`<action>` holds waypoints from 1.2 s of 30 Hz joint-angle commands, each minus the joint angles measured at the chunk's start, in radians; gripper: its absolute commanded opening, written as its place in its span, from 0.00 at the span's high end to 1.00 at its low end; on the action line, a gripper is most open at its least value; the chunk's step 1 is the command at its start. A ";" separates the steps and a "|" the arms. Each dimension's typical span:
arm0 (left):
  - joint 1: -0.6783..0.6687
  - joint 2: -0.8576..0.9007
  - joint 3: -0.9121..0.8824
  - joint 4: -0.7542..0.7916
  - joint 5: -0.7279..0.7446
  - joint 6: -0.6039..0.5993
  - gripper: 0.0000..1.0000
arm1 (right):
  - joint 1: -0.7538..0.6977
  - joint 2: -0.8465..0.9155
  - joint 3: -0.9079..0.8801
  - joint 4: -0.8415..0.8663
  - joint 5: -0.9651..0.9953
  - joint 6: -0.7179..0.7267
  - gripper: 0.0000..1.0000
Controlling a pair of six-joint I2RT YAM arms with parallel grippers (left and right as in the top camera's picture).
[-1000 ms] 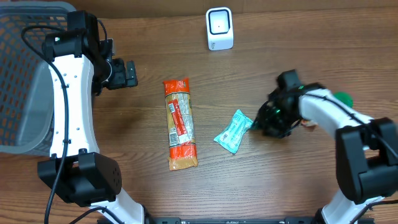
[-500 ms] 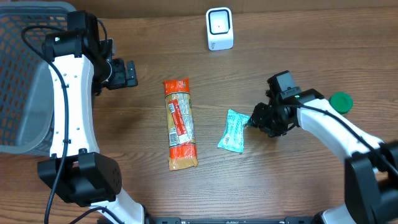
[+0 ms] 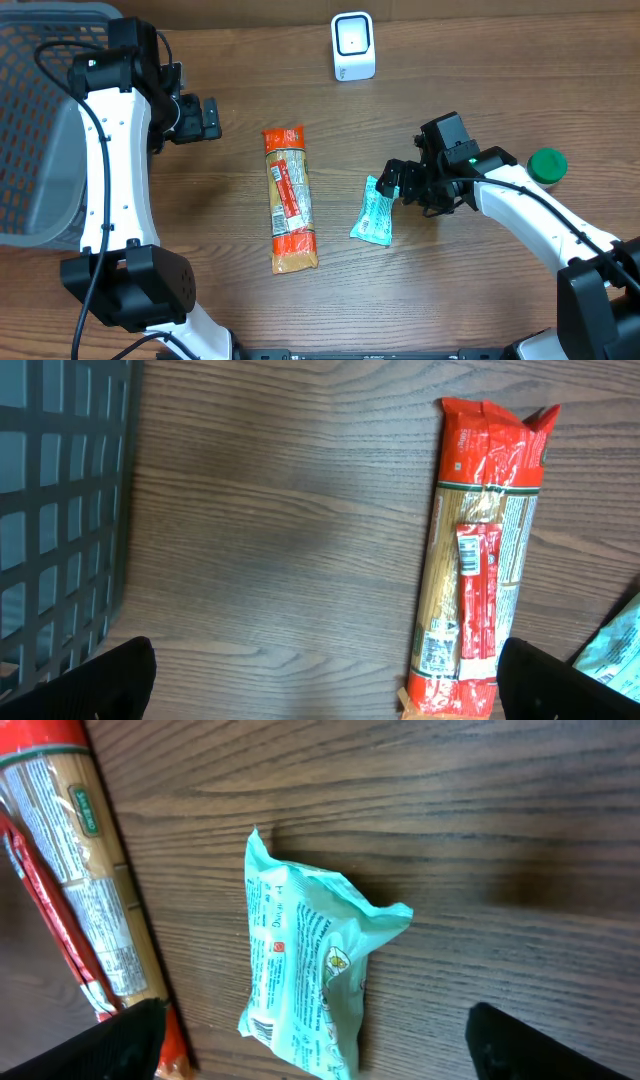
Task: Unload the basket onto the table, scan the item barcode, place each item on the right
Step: 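Move the right gripper over the teal wrapped item, then lower the right gripper and close on the teal wrapped item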
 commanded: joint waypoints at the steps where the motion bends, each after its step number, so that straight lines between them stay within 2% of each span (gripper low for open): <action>1: -0.002 -0.025 0.018 0.000 0.007 0.014 0.00 | 0.001 -0.014 -0.009 0.006 0.006 0.000 0.15; 5: -0.002 -0.025 0.018 0.000 0.007 0.014 0.00 | 0.001 -0.014 -0.009 0.007 0.010 0.000 0.34; 9: -0.002 -0.025 0.018 0.000 0.007 0.014 0.00 | 0.001 -0.014 -0.009 0.011 0.010 0.000 0.43; 15: -0.002 -0.025 0.018 0.000 0.007 0.014 0.00 | 0.002 -0.014 -0.011 0.011 0.009 0.004 0.46; 36: -0.002 -0.025 0.018 0.001 0.007 0.014 0.00 | 0.040 -0.002 -0.017 0.013 0.018 0.076 0.47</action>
